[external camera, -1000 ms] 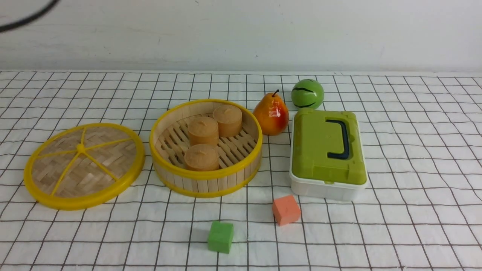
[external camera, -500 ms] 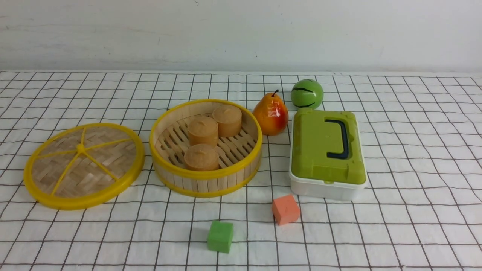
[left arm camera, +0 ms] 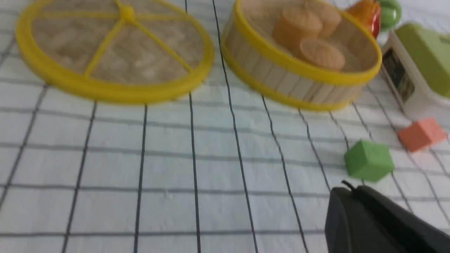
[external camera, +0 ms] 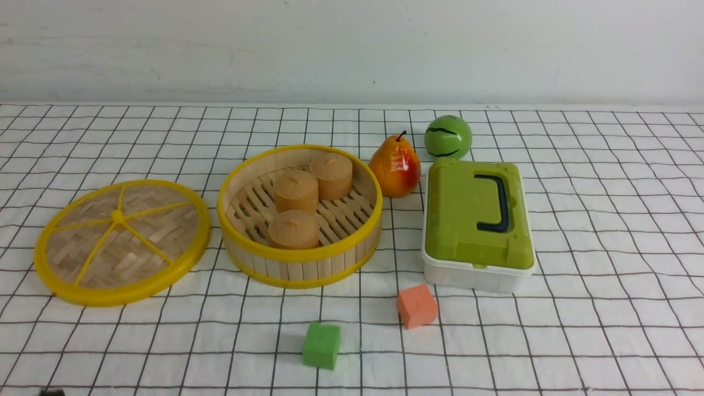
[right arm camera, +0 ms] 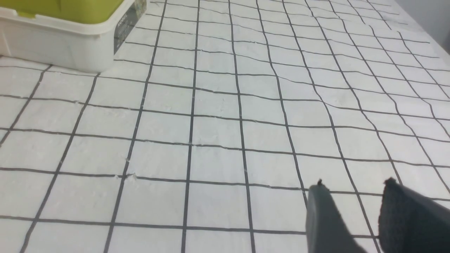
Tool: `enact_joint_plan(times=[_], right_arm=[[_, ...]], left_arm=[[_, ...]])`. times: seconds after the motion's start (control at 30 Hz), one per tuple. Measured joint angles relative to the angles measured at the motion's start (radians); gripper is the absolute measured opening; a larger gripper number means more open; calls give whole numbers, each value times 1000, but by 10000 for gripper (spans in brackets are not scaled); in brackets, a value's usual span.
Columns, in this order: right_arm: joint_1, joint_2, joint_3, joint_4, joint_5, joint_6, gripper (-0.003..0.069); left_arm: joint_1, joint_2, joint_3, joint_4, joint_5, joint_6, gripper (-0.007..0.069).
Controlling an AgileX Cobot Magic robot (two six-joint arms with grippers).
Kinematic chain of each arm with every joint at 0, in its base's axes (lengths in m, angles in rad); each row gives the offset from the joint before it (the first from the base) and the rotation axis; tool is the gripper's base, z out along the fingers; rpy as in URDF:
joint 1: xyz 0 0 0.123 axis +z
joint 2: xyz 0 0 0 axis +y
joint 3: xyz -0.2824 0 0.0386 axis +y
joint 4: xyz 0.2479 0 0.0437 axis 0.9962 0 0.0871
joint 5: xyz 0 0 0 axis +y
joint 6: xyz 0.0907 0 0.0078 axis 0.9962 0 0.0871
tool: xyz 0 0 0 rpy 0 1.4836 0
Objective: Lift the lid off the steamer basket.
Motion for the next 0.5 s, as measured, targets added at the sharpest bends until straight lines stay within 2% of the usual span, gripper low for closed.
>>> enact_joint_plan(times=[0.1,0.2,0.27,0.3,0.33,0.37,0.4,0.43,0.5], right_arm=[[0,0,0,0,0,0,240],[1,0,0,0,0,0,240],[0,0,0,0,0,0,240],[0,0,0,0,0,0,240],[0,0,0,0,0,0,240],[0,0,0,0,0,0,240],[0,0,0,0,0,0,240],[0,0,0,0,0,0,240],[0,0,0,0,0,0,240]], left_arm=[[-78,-56,55,73,-101,0,-13],[-149,-177,128,125,-274,-1,-13],[-160,-215,161,172,-331,-12,-13],[-165,-236,187,246,-373,-40,-13],[-165,-239,195,269,-386,-63,-13],[-165,-243,204,375,-391,-159,-13],[-165,-243,206,429,-379,-222,-13],[-165,-243,207,439,-371,-235,-13],[-165,-243,208,524,-301,-363,-13]])
